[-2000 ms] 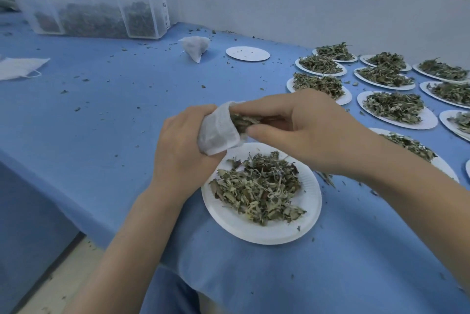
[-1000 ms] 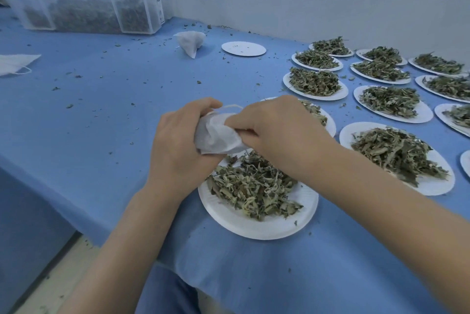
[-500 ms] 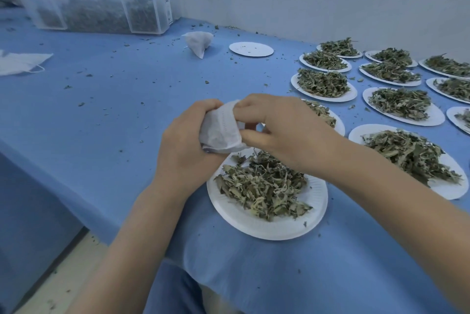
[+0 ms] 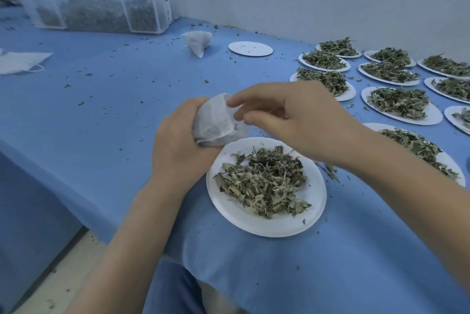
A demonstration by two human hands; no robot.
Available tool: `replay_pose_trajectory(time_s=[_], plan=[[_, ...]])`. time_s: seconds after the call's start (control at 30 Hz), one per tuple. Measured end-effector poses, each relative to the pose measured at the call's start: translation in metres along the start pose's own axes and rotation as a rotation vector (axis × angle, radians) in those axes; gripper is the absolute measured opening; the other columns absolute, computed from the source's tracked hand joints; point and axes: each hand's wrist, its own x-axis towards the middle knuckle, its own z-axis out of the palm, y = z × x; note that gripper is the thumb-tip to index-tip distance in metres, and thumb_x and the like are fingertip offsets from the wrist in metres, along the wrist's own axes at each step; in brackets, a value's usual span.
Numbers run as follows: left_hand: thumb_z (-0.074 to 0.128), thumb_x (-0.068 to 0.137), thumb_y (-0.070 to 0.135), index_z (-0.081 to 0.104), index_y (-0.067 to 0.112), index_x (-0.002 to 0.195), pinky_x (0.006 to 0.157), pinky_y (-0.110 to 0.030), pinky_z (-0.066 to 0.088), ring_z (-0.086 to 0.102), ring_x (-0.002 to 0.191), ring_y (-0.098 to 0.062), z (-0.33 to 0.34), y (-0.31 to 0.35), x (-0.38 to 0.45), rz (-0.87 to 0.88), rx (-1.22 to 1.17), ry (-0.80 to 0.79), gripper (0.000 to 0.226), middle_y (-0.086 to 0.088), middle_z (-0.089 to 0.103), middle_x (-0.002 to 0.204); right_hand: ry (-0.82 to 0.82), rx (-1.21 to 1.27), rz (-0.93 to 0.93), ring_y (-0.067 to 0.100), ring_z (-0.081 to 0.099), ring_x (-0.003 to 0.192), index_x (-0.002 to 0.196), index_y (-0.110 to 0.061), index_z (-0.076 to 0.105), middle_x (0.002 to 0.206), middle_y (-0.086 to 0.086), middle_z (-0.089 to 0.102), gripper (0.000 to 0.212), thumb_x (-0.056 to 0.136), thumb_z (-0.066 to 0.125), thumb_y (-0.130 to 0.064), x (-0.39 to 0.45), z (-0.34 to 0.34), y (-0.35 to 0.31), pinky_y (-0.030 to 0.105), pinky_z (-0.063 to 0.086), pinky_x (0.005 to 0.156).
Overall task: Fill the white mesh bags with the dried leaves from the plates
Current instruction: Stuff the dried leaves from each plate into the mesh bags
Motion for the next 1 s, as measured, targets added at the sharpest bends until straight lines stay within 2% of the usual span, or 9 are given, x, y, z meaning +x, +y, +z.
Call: replay_pose_trajectory(time_s=[0.1,0.2,0.3,0.4,0.5,0.63,0.77,0.87,1.0], plan=[[0.071,0.065,0.023,0.06,0.023,0.101,0.066,-0.007,0.036,0.049,0.075,-0.003,-0.001,-0.005,0.001,-0.047,0.034,0.012,0.038,0.022,0.054,0.079,-0.082,-0.18,0.012,-0.003,0.058,0.076,0.096,-0.033,0.06,0.08,-0.021,0.062,0.011,0.087,0.063,-0.027,-0.006,-0.002,-0.003,0.01,0.042,0.073],[0.072,0.068,0.003,0.061,0.021,0.098,0.064,-0.002,0.035,0.045,0.072,0.0,-0.002,-0.008,0.001,-0.064,0.064,0.02,0.037,0.022,0.054,0.078,-0.321,-0.325,0.022,-0.006,0.05,0.068,0.098,-0.032,0.064,0.078,-0.02,0.057,0.021,0.082,0.064,-0.046,-0.012,0.008,-0.009,0.009,0.039,0.068],[0.07,0.07,0.001,0.061,0.019,0.098,0.064,-0.003,0.036,0.046,0.072,-0.001,-0.003,-0.008,0.001,-0.084,0.046,0.025,0.035,0.016,0.057,0.081,-0.41,-0.402,0.021,0.003,0.045,0.071,0.101,-0.028,0.066,0.084,-0.013,0.054,0.042,0.076,0.058,-0.062,-0.017,0.021,-0.016,0.025,0.045,0.072],[0.071,0.07,0.006,0.061,0.022,0.098,0.065,-0.003,0.036,0.05,0.074,0.004,-0.004,-0.006,0.0,-0.092,0.012,0.008,0.034,0.014,0.06,0.084,-0.458,-0.511,-0.017,0.013,0.045,0.077,0.103,-0.024,0.062,0.089,-0.005,0.055,0.041,0.081,0.055,-0.058,-0.017,0.03,-0.019,0.031,0.043,0.068],[0.073,0.066,0.01,0.058,0.029,0.096,0.064,-0.001,0.034,0.05,0.075,0.012,-0.004,-0.005,-0.001,-0.094,0.001,0.008,0.039,0.019,0.059,0.082,-0.455,-0.575,-0.056,0.017,0.052,0.092,0.109,-0.021,0.062,0.104,-0.002,0.059,0.031,0.089,0.052,-0.042,-0.015,0.035,-0.015,0.034,0.047,0.078],[0.078,0.061,0.026,0.053,0.036,0.094,0.065,-0.003,0.037,0.053,0.079,0.008,-0.005,-0.002,-0.001,-0.086,-0.054,-0.006,0.043,0.021,0.059,0.086,-0.373,-0.563,-0.095,0.015,0.053,0.096,0.107,-0.028,0.064,0.105,-0.007,0.06,0.024,0.093,0.049,-0.04,-0.015,0.03,-0.013,0.032,0.044,0.083],[0.078,0.058,0.034,0.051,0.039,0.096,0.066,-0.003,0.037,0.052,0.082,0.009,-0.003,-0.002,0.0,-0.051,-0.044,-0.014,0.046,0.025,0.058,0.087,-0.236,-0.429,-0.072,-0.002,0.043,0.068,0.111,-0.039,0.062,0.091,-0.016,0.056,0.028,0.088,0.05,-0.048,-0.017,0.006,-0.009,0.017,0.031,0.067],[0.072,0.061,0.027,0.058,0.026,0.101,0.066,-0.006,0.038,0.053,0.079,-0.001,-0.002,-0.003,0.003,-0.004,-0.027,-0.012,0.042,0.013,0.061,0.089,-0.197,-0.327,-0.033,-0.007,0.045,0.065,0.107,-0.041,0.064,0.081,-0.02,0.055,0.037,0.078,0.045,-0.053,-0.023,-0.01,-0.006,0.011,0.031,0.064],[0.068,0.062,0.021,0.062,0.012,0.105,0.068,-0.01,0.037,0.05,0.08,-0.005,0.0,0.0,0.012,0.093,0.033,-0.035,0.045,0.008,0.059,0.092,-0.084,-0.268,0.002,-0.008,0.052,0.068,0.106,-0.033,0.069,0.081,-0.021,0.06,0.024,0.084,0.06,-0.036,-0.024,-0.024,0.006,0.003,0.036,0.068]])
